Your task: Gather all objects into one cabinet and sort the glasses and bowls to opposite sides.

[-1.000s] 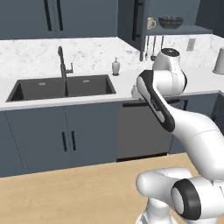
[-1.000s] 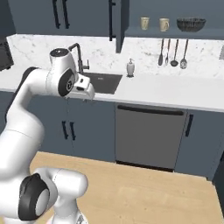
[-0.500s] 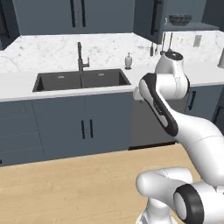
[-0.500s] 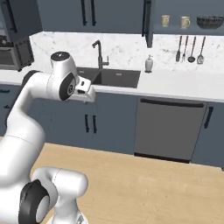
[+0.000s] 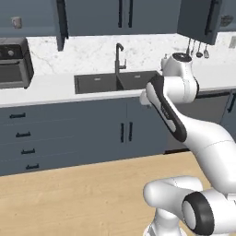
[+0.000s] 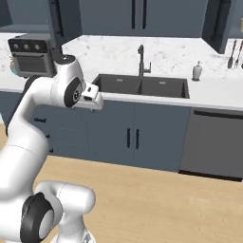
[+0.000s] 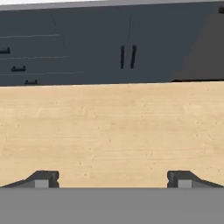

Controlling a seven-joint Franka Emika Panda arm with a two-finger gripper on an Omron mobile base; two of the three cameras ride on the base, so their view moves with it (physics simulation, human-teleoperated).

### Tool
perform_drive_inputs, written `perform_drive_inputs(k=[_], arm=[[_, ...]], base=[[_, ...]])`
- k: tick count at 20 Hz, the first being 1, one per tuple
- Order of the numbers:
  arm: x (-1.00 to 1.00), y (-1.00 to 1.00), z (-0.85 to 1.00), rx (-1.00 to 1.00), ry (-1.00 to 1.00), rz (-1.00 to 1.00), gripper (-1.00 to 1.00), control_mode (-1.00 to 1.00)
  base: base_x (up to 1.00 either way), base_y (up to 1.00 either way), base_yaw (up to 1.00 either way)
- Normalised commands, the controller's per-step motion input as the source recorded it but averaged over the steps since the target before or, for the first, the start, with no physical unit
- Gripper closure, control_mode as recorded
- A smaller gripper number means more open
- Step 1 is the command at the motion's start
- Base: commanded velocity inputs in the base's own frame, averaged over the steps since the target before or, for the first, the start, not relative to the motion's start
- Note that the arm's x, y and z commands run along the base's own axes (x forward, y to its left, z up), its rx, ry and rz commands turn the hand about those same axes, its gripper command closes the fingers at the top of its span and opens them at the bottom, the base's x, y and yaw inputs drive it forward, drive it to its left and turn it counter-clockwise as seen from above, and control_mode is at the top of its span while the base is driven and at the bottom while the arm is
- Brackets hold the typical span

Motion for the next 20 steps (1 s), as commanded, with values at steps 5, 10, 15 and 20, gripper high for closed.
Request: perform_drive_inputs(k=[5, 10, 15, 20], arm=[[0.00, 0.00, 0.00, 0.00, 0.00, 0.00, -1.00, 1.00], [0.00, 0.00, 0.00, 0.00, 0.00, 0.00, -1.00, 1.00], [0.00, 0.00, 0.00, 0.00, 0.00, 0.00, -1.00, 1.00], [0.00, 0.00, 0.00, 0.00, 0.00, 0.00, -1.00, 1.00]], base=[[-0.02, 1.00, 0.00], [-0.29, 1.00, 0.00], [-0.33, 0.99, 0.01], [-0.02, 0.84, 0.01]])
